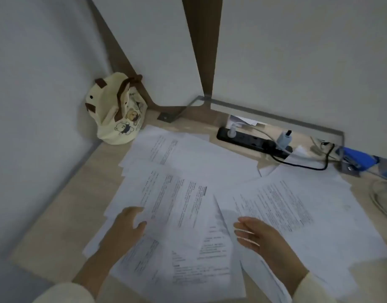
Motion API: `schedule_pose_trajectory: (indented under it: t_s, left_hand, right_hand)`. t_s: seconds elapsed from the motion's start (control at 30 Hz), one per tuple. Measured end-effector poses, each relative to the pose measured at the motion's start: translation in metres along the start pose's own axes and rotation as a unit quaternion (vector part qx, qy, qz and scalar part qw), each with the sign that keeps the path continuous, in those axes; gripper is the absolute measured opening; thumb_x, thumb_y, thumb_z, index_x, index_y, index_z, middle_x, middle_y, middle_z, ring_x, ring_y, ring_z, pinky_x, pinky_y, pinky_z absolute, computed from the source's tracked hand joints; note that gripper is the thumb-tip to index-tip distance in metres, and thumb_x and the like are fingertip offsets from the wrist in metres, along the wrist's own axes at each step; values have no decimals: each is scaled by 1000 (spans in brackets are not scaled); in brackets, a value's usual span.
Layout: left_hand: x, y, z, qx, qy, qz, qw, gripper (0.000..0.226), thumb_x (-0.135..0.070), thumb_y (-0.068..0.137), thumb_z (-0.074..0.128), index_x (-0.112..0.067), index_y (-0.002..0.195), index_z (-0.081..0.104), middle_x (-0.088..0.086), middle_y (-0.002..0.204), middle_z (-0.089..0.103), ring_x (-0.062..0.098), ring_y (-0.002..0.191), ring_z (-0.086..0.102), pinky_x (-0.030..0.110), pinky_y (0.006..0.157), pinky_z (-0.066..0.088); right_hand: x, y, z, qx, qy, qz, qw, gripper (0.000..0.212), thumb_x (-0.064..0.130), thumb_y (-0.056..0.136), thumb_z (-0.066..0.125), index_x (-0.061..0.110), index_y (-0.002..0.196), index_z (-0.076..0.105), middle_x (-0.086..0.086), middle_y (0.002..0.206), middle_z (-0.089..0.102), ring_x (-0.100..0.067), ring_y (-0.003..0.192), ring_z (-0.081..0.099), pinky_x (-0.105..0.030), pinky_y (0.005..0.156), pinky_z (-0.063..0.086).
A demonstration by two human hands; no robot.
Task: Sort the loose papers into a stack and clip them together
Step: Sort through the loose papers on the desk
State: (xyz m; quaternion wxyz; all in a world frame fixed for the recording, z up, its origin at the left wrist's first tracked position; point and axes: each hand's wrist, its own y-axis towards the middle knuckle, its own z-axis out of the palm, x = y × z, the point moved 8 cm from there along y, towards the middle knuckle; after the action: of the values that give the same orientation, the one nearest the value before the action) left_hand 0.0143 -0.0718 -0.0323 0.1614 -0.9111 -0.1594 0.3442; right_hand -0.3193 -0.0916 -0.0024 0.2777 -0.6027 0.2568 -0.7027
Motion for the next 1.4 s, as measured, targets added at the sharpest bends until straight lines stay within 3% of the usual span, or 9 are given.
schedule_pose_trajectory:
  t_s: [0.3, 0.47, 0.6, 0.77, 0.9, 1.03, 1.13, 1.23, 1.4]
  left_hand:
    - [55, 47, -22, -27, 51, -81, 995, 81, -40, 85, 59, -17, 148, 14, 7, 158, 3, 25, 144, 6, 43, 113, 22]
    - [64, 62, -23, -42, 77, -101, 991, 83, -38, 76, 70, -11, 141, 26, 11, 150, 22, 30, 138, 20, 44, 105, 32]
    - [64, 65, -23, -39, 87, -95, 991, 76, -37, 75, 68, -15, 138, 31, 7, 147, 26, 28, 135, 22, 41, 102, 34]
    - [66, 64, -31, -27, 68, -97, 993, 73, -34, 80, 63, -17, 141, 28, 4, 150, 22, 26, 137, 19, 41, 105, 32]
    - [34, 64, -46, -59, 28, 19, 998, 91, -40, 76, 69, -18, 147, 16, 4, 156, 7, 24, 143, 8, 44, 113, 20]
    - [-16, 71, -57, -51, -12, 177, 983, 104, -51, 65, 76, -32, 143, 10, -9, 153, 6, 11, 142, 3, 37, 114, 11]
    - [-27, 82, -55, -3, -15, 191, 981, 75, -73, 54, 62, -45, 119, 36, -16, 134, 37, 5, 132, 24, 41, 116, 12]
    - [-22, 85, -52, 43, 10, 136, 990, 20, -44, 75, 66, -36, 72, 48, -16, 80, 61, 1, 80, 57, 46, 94, 43]
    - [14, 71, -56, 44, -25, 48, 998, 13, -32, 92, 49, -23, 84, 55, -6, 79, 66, 14, 73, 63, 31, 62, 46]
  right_hand:
    - [-58, 55, 60, -96, -91, 59, 989, 38, 13, 90, 54, 6, 127, 49, -13, 116, 58, -25, 101, 54, -32, 89, 41]
    - [-64, 68, 71, -156, -119, 54, 979, 40, 2, 85, 56, -21, 115, 44, -30, 94, 59, -24, 74, 50, -29, 60, 41]
    - [-63, 70, 81, -183, -132, 33, 974, 39, 13, 83, 63, 3, 116, 44, -19, 98, 63, -29, 82, 61, -27, 58, 51]
    - [-33, 55, 117, -116, -312, -126, 935, 16, 15, 95, 45, 24, 104, 55, 6, 90, 60, -4, 78, 56, -8, 64, 42]
    - [-23, 44, 128, -73, -317, -188, 927, 25, 14, 95, 47, 20, 70, 47, 7, 65, 49, -2, 57, 44, -12, 56, 33]
    - [-27, 39, 130, -16, -280, -180, 943, 19, 14, 93, 51, 11, 76, 58, 1, 72, 62, -7, 68, 55, -21, 67, 43]
    - [-31, 33, 129, 9, -268, -157, 950, 29, 11, 92, 52, 26, 68, 56, 18, 62, 62, 4, 62, 54, -14, 64, 42]
    - [-39, 33, 111, -37, -245, -120, 961, 29, 13, 91, 53, 24, 65, 56, 16, 54, 57, 2, 55, 47, -12, 58, 37]
    - [-63, 36, 72, -160, -155, -24, 975, 11, 16, 92, 48, 20, 99, 57, 2, 95, 61, -18, 93, 57, -33, 85, 47]
